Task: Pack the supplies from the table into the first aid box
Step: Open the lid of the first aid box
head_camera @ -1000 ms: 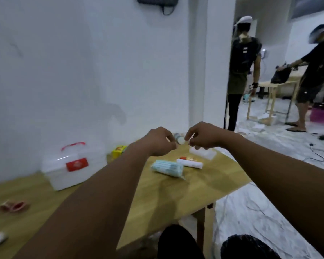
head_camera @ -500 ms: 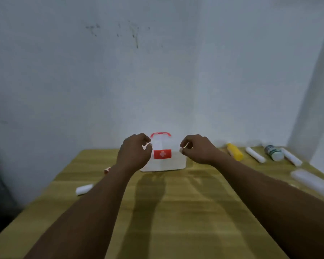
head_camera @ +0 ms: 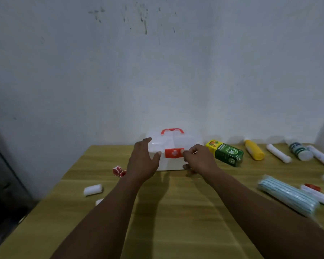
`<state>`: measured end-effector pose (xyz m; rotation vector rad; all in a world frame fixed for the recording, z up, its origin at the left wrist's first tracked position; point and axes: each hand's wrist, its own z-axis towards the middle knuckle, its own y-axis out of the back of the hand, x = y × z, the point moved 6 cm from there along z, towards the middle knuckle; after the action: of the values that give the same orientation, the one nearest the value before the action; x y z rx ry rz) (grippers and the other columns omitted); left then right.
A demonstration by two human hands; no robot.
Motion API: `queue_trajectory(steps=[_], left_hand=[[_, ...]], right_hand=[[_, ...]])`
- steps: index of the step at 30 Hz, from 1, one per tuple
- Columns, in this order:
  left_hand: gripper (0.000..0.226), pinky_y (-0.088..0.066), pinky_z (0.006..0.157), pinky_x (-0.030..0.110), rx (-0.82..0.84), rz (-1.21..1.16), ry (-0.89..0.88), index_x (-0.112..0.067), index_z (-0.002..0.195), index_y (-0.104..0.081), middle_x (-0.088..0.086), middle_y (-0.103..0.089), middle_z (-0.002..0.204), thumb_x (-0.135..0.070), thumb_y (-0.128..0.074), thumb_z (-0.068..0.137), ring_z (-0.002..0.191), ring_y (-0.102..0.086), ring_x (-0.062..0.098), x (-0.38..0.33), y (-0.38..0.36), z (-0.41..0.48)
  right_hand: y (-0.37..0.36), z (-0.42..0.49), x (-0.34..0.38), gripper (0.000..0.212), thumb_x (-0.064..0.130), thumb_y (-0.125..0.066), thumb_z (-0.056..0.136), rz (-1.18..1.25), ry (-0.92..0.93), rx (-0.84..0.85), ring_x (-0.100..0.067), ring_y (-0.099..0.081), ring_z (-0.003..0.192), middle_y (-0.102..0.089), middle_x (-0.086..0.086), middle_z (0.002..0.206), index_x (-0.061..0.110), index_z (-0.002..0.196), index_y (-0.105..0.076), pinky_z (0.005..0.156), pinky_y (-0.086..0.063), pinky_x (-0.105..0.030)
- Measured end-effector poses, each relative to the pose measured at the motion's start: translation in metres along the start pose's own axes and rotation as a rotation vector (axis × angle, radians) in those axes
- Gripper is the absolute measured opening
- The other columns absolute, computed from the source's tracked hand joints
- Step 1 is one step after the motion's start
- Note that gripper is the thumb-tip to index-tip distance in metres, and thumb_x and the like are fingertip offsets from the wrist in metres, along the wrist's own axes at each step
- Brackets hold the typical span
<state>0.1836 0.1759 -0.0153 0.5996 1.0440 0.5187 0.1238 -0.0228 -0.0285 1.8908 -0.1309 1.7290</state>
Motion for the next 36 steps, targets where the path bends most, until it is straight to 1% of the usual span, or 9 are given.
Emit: queue_trajectory(steps=[5, 11, 16, 20, 25, 29, 30, 32, 36], left_hand=[[0.059, -0.050, 0.097, 0.036, -0.014, -0.002, -0.012, -0.026, 0.144, -0.040, 0.005, -0.045, 0.145, -0.040, -0.064, 0.092, 0.125, -0.051, 0.024, 0.004, 0.001, 0.002], [0.058, -0.054, 0.096, 0.041, -0.013, -0.007, -0.032, -0.027, 0.142, -0.041, 0.005, -0.046, 0.143, -0.036, -0.065, 0.091, 0.121, -0.054, 0.024, 0.005, 0.000, 0.002], [0.058, -0.055, 0.094, 0.039, -0.026, 0.001, -0.043, -0.026, 0.142, -0.041, 0.006, -0.044, 0.145, -0.033, -0.066, 0.091, 0.121, -0.054, 0.023, 0.003, -0.002, 0.001], [0.060, -0.055, 0.094, 0.036, -0.024, 0.007, -0.044, -0.027, 0.143, -0.039, 0.005, -0.041, 0.148, -0.033, -0.066, 0.091, 0.122, -0.054, 0.024, 0.005, -0.003, 0.000], [0.061, -0.056, 0.093, 0.036, -0.014, 0.004, -0.051, -0.028, 0.144, -0.039, 0.005, -0.040, 0.149, -0.031, -0.067, 0.090, 0.121, -0.055, 0.024, 0.007, -0.003, -0.001], [0.062, -0.055, 0.091, 0.033, -0.010, -0.010, -0.042, -0.028, 0.144, -0.038, 0.005, -0.040, 0.148, -0.027, -0.067, 0.089, 0.121, -0.054, 0.024, 0.006, -0.003, -0.001], [0.062, -0.054, 0.090, 0.031, -0.012, -0.011, -0.044, -0.028, 0.144, -0.038, 0.005, -0.041, 0.147, -0.027, -0.067, 0.089, 0.120, -0.054, 0.022, 0.006, -0.003, -0.001], [0.061, -0.049, 0.085, 0.028, -0.016, -0.010, -0.052, -0.029, 0.142, -0.039, 0.004, -0.045, 0.143, -0.027, -0.068, 0.088, 0.115, -0.052, 0.018, 0.007, -0.001, 0.000], [0.053, -0.053, 0.090, 0.040, -0.025, -0.032, -0.053, -0.032, 0.132, -0.045, 0.002, -0.056, 0.134, -0.035, -0.070, 0.085, 0.117, -0.057, 0.022, 0.006, 0.006, 0.006]], right_hand=[[-0.012, -0.003, -0.007, 0.023, 0.031, -0.068, 0.092, 0.302, -0.176, 0.026, -0.027, -0.076, 0.082, -0.072, -0.014, 0.100, 0.010, 0.097, -0.059, 0.069, -0.060, -0.044], [-0.025, -0.004, -0.021, 0.034, 0.030, -0.074, 0.087, 0.549, -0.309, 0.013, -0.026, -0.071, 0.085, -0.070, -0.013, 0.106, 0.008, 0.111, -0.063, 0.057, -0.052, -0.032], [-0.032, -0.003, -0.027, 0.040, 0.041, -0.077, 0.082, 0.636, -0.346, -0.063, -0.024, -0.072, 0.082, -0.071, -0.010, 0.099, 0.010, 0.102, -0.062, 0.054, -0.048, -0.030], [-0.033, -0.001, -0.029, 0.046, 0.041, -0.080, 0.080, 0.628, -0.339, -0.160, -0.019, -0.072, 0.075, -0.073, -0.009, 0.094, 0.005, 0.104, -0.062, 0.044, -0.043, -0.024], [-0.030, 0.006, -0.014, 0.024, 0.024, -0.078, 0.083, 0.604, -0.256, -0.238, -0.026, -0.072, 0.083, -0.072, -0.013, 0.096, 0.012, 0.082, -0.057, 0.051, -0.045, -0.028], [-0.014, 0.003, 0.001, 0.022, 0.030, -0.077, 0.081, 0.340, -0.074, -0.261, -0.026, -0.073, 0.075, -0.073, -0.010, 0.080, 0.013, 0.083, -0.063, 0.062, -0.054, -0.036], [-0.009, 0.002, 0.003, 0.018, 0.028, -0.076, 0.079, 0.289, -0.024, -0.244, -0.027, -0.072, 0.075, -0.073, -0.012, 0.080, 0.014, 0.083, -0.065, 0.067, -0.056, -0.038], [0.000, 0.000, 0.007, 0.010, 0.016, -0.071, 0.078, 0.252, 0.061, -0.156, -0.024, -0.068, 0.072, -0.073, -0.016, 0.082, 0.015, 0.087, -0.067, 0.063, -0.052, -0.035], [0.013, 0.000, 0.022, 0.024, 0.006, -0.074, 0.079, 0.220, 0.171, 0.093, -0.018, -0.062, 0.074, -0.070, -0.009, 0.079, 0.014, 0.101, -0.071, 0.066, -0.049, -0.034]])
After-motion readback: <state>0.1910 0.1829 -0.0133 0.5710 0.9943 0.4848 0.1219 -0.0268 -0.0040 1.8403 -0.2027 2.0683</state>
